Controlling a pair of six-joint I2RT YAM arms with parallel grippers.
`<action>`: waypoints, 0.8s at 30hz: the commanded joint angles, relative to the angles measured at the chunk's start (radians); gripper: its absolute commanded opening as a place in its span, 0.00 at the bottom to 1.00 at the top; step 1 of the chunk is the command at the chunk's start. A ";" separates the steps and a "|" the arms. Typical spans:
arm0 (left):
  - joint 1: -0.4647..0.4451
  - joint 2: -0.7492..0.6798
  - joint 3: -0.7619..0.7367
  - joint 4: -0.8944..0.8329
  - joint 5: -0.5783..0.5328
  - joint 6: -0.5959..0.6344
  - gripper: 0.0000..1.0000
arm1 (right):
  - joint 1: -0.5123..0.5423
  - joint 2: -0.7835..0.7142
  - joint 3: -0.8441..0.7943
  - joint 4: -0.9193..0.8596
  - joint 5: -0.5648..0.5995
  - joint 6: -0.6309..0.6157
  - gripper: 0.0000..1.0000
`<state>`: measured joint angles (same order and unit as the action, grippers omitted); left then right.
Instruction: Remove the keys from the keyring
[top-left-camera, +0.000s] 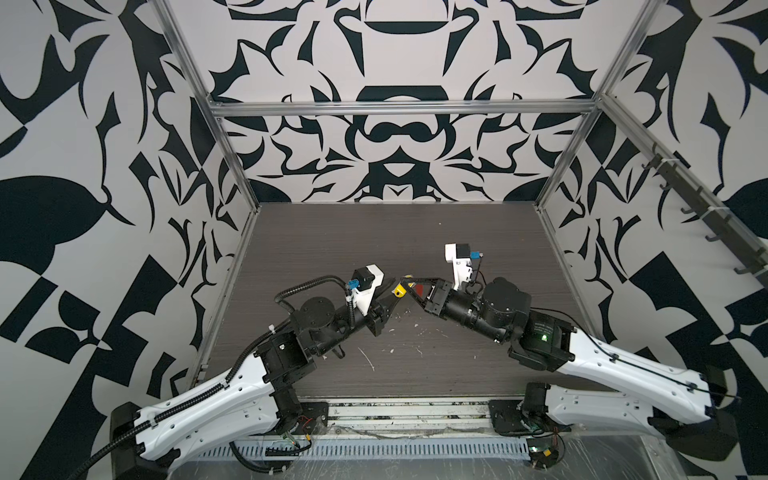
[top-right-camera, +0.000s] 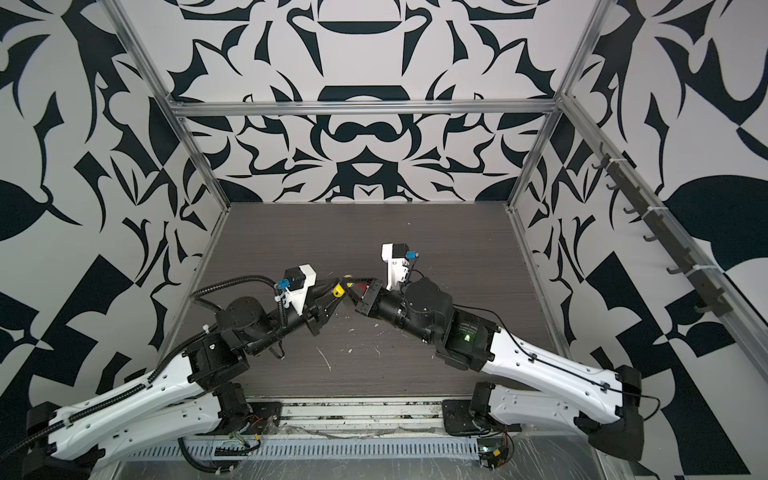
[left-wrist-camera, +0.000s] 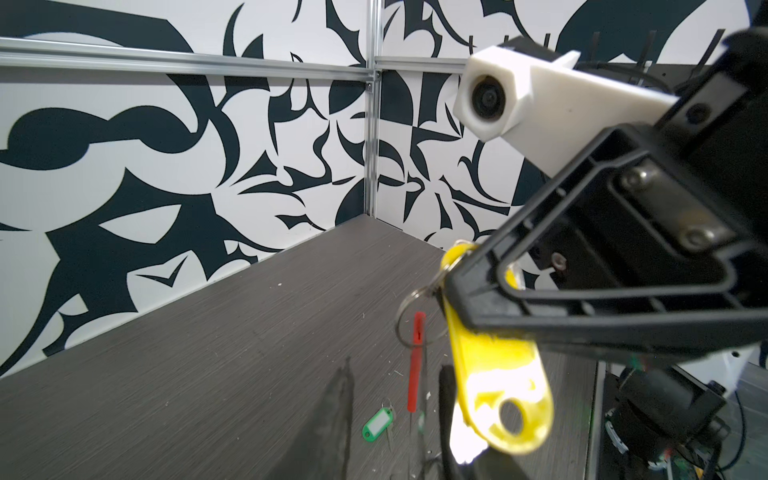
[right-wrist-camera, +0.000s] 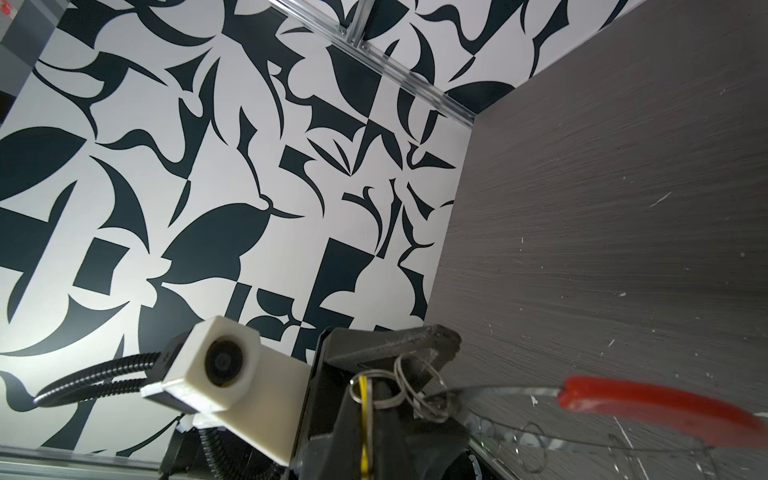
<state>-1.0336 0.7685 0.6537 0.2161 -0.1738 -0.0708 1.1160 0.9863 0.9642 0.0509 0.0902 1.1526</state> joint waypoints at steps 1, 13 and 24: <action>0.001 -0.026 -0.027 0.135 -0.045 0.003 0.38 | 0.005 -0.012 -0.012 0.082 -0.024 0.022 0.00; 0.001 -0.005 -0.072 0.267 -0.017 0.008 0.37 | 0.005 0.004 -0.035 0.179 -0.035 0.064 0.00; 0.002 0.012 -0.080 0.298 0.054 0.003 0.28 | 0.005 0.012 -0.060 0.241 -0.024 0.086 0.00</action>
<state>-1.0336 0.7807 0.5732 0.4534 -0.1486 -0.0700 1.1164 1.0035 0.9047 0.2295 0.0708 1.2335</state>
